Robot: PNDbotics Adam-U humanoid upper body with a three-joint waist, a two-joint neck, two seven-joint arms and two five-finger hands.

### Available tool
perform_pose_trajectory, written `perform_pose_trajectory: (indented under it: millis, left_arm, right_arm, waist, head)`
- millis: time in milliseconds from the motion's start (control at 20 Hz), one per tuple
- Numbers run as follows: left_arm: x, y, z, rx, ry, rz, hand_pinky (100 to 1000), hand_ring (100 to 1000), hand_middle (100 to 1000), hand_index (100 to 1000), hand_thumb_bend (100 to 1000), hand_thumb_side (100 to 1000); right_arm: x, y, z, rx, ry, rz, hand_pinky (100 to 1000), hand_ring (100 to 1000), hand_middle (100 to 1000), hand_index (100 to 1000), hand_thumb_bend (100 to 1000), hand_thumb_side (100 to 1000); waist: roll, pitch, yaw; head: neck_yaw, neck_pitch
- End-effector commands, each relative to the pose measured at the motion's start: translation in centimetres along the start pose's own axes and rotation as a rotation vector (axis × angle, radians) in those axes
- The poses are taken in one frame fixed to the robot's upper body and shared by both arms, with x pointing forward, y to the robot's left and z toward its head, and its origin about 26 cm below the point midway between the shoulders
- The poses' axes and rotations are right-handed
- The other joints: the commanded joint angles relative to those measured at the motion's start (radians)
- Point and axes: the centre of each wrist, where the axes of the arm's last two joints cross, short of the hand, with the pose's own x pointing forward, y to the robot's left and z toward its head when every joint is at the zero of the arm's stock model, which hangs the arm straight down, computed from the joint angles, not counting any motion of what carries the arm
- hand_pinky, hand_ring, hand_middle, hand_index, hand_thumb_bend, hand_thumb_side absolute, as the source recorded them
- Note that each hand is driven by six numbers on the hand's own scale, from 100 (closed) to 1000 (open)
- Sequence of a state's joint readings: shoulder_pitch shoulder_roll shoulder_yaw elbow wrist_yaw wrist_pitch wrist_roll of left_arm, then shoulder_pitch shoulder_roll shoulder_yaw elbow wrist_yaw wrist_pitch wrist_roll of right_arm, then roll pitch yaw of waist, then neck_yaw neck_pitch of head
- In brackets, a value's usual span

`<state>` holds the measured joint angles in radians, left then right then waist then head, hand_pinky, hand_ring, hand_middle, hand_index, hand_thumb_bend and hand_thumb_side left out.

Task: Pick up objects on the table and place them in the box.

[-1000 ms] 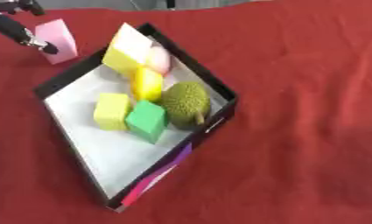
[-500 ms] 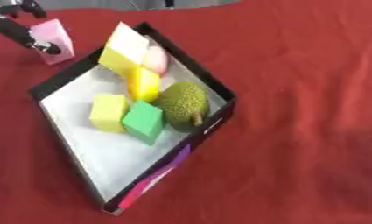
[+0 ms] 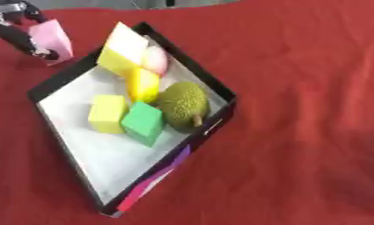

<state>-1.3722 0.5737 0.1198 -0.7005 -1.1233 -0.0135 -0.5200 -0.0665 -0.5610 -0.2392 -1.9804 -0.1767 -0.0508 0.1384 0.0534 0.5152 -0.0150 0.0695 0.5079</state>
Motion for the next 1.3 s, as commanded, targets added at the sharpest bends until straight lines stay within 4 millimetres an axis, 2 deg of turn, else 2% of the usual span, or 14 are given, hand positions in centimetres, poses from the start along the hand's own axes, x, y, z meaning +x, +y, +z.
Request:
perform_pose_trajectory:
  millis: [50, 150, 200, 300, 400, 500, 600, 700, 900, 950, 1150, 1200, 1250, 1300]
  left_arm:
    - [0.3, 2.9, 1.3, 0.212, 0.020, -0.024, 668, 700, 529, 358, 323, 100]
    - [1.9, 4.8, 2.5, 0.325, -0.100, -0.040, 672, 699, 539, 357, 306, 100]
    - [3.0, 6.1, 3.6, 0.388, -0.188, -0.051, 670, 692, 539, 356, 268, 100]
    - [6.5, 8.3, 6.2, 0.467, -0.414, -0.057, 672, 691, 543, 357, 251, 100]
    - [10.0, 8.9, 8.4, 0.457, -0.613, -0.082, 681, 699, 558, 360, 243, 100]
    - [13.4, 7.8, 9.7, 0.370, -0.768, -0.107, 685, 700, 570, 351, 160, 100]
    - [16.1, 5.7, 9.8, 0.224, -0.853, -0.149, 687, 705, 579, 347, 150, 100]
    - [17.7, 3.5, 9.2, 0.086, -0.865, -0.195, 687, 709, 584, 344, 161, 100]
    - [19.3, -0.8, 7.3, -0.054, -0.825, -0.257, 701, 725, 600, 376, 229, 100]
    - [19.5, -1.7, 6.8, -0.075, -0.818, -0.264, 713, 737, 614, 436, 273, 100]
    - [19.5, -4.5, 5.1, -0.146, -0.814, -0.265, 735, 758, 638, 502, 314, 100]
    - [19.4, -4.9, 4.9, -0.154, -0.821, -0.266, 751, 774, 658, 541, 336, 108]
    - [19.4, -5.2, 4.9, -0.160, -0.828, -0.271, 791, 816, 720, 737, 399, 248]
    - [19.4, -5.2, 4.9, -0.160, -0.840, -0.285, 824, 852, 773, 858, 491, 415]
  right_arm:
    - [0.7, -0.4, -0.1, 0.006, -0.018, 0.019, 947, 661, 636, 879, 100, 487]
    - [0.5, -0.5, 0.2, 0.001, -0.011, 0.019, 948, 661, 637, 879, 100, 485]
    - [0.5, -0.5, 0.4, -0.003, -0.009, 0.018, 948, 661, 637, 880, 100, 486]
    - [0.3, -0.8, 0.7, -0.014, -0.002, 0.015, 948, 661, 637, 880, 100, 489]
    - [0.3, -1.1, 0.9, -0.021, 0.000, 0.007, 949, 660, 636, 880, 100, 496]
    - [0.5, -1.4, 0.9, -0.016, -0.004, -0.006, 949, 660, 636, 881, 100, 505]
    - [0.7, -1.6, 0.7, -0.002, -0.013, -0.021, 949, 660, 636, 881, 100, 512]
    - [0.8, -1.7, 0.6, 0.013, -0.020, -0.034, 949, 660, 636, 881, 100, 517]
    - [0.9, -1.9, 0.6, 0.026, -0.022, -0.051, 949, 659, 636, 880, 100, 520]
    - [0.9, -1.9, 0.5, 0.027, -0.021, -0.054, 949, 659, 636, 880, 100, 521]
    - [1.0, -1.8, 0.4, 0.037, -0.014, -0.064, 950, 659, 636, 880, 100, 519]
    - [1.0, -1.8, 0.3, 0.039, -0.014, -0.066, 950, 659, 636, 880, 100, 519]
    - [1.0, -1.8, 0.3, 0.041, -0.014, -0.067, 950, 659, 636, 880, 100, 519]
    - [1.0, -1.8, 0.3, 0.044, -0.013, -0.067, 950, 659, 636, 880, 100, 518]
  waist:
    - [-0.005, -0.036, 0.005]
    - [-0.008, -0.048, 0.013]
    - [-0.010, -0.054, 0.018]
    - [-0.013, -0.071, 0.029]
    - [-0.014, -0.089, 0.040]
    - [-0.016, -0.108, 0.049]
    - [-0.019, -0.123, 0.058]
    - [-0.021, -0.134, 0.063]
    - [-0.021, -0.146, 0.071]
    - [-0.020, -0.148, 0.072]
    - [-0.019, -0.153, 0.071]
    - [-0.019, -0.154, 0.071]
    - [-0.019, -0.155, 0.070]
    - [-0.019, -0.156, 0.070]
  head:
    - [-0.004, 0.005]
    - [-0.013, 0.017]
    - [-0.019, 0.024]
    - [-0.031, 0.039]
    - [-0.042, 0.050]
    - [-0.054, 0.064]
    - [-0.067, 0.075]
    - [-0.076, 0.081]
    - [-0.085, 0.086]
    - [-0.086, 0.089]
    - [-0.088, 0.100]
    - [-0.088, 0.102]
    - [-0.088, 0.105]
    - [-0.089, 0.108]
